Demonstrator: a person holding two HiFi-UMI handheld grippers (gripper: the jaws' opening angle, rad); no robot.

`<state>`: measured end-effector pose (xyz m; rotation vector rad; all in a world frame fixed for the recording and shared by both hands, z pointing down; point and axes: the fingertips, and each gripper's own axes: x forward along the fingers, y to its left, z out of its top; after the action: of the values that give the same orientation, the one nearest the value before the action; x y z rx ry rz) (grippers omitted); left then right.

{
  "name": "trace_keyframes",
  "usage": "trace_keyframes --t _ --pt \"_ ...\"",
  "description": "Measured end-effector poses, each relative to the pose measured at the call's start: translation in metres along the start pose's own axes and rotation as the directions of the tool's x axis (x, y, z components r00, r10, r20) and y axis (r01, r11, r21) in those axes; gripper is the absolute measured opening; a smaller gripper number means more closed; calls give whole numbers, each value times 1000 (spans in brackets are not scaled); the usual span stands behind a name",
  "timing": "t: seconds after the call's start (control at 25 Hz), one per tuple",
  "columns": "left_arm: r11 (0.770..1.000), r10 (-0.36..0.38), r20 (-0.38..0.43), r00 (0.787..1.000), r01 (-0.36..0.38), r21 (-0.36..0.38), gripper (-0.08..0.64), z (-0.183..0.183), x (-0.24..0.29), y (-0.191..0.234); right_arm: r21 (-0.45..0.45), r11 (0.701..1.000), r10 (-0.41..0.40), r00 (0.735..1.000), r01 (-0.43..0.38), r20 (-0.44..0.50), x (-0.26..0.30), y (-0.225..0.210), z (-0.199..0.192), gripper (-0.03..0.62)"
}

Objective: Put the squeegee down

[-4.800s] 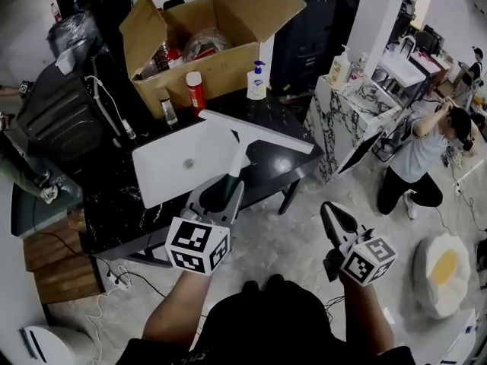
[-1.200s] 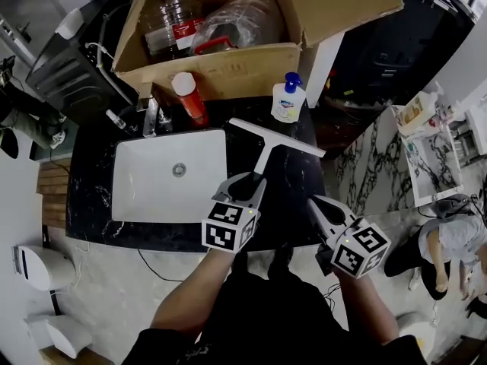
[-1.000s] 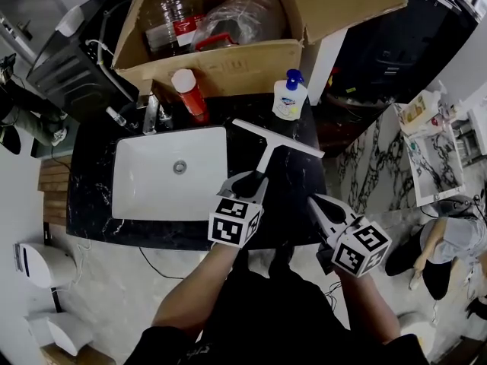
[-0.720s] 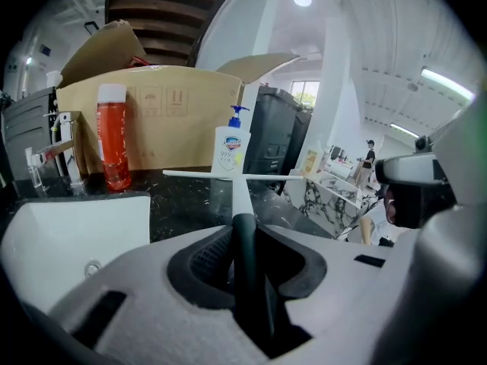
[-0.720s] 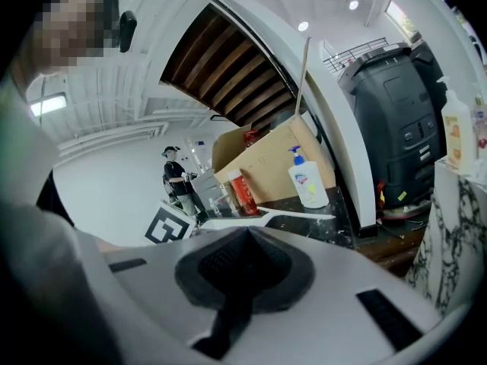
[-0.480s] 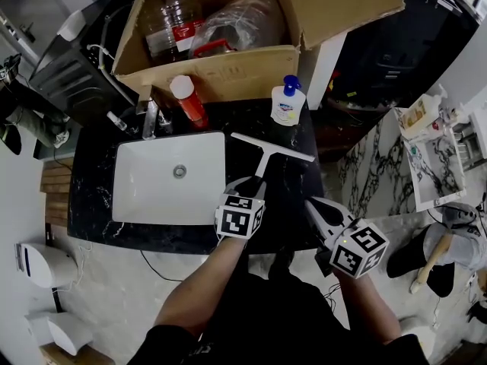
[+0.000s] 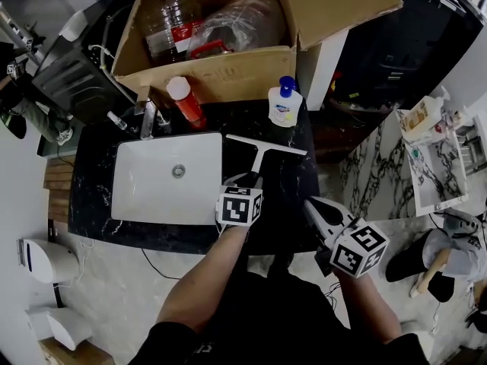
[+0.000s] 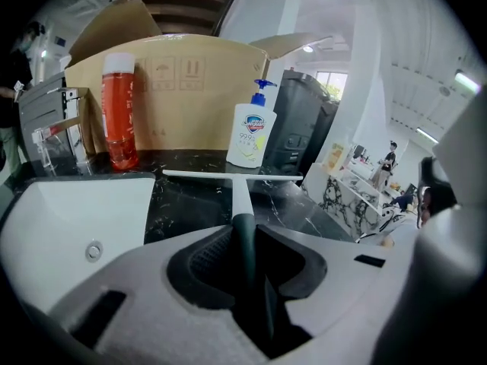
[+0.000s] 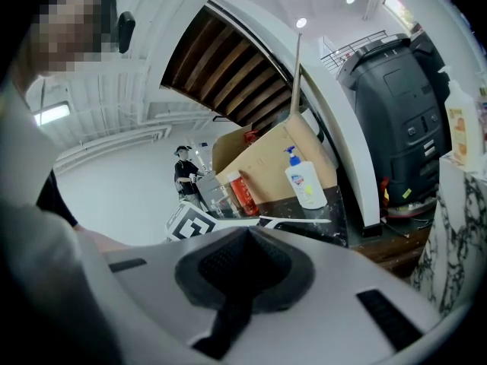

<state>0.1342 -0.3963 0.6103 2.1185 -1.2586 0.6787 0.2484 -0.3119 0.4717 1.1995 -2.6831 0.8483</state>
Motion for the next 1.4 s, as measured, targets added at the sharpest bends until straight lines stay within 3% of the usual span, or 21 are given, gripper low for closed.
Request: trace_keyframes --t 0.48,0.76,0.96,1.12,1.4 --pt "998 37 -11 999 -38 -46 107 -2 6 -8 -14 995 94 995 -94 -30 4 -2 6 6" --pt "998 32 -1 999 -32 -49 169 -3 5 -14 -18 993 117 992 -118 -34 1 -6 5 6" --pt "998 44 3 999 -44 -54 148 -7 -3 -12 -19 992 127 991 -128 -33 0 -7 6 6" --pt "999 45 26 999 -45 -28 147 0 -17 -10 -22 990 137 990 -138 -25 1 -2 10 6" --pt "996 28 80 996 -35 86 147 30 -54 -2 -40 992 120 993 -119 15 3 3 28 6"
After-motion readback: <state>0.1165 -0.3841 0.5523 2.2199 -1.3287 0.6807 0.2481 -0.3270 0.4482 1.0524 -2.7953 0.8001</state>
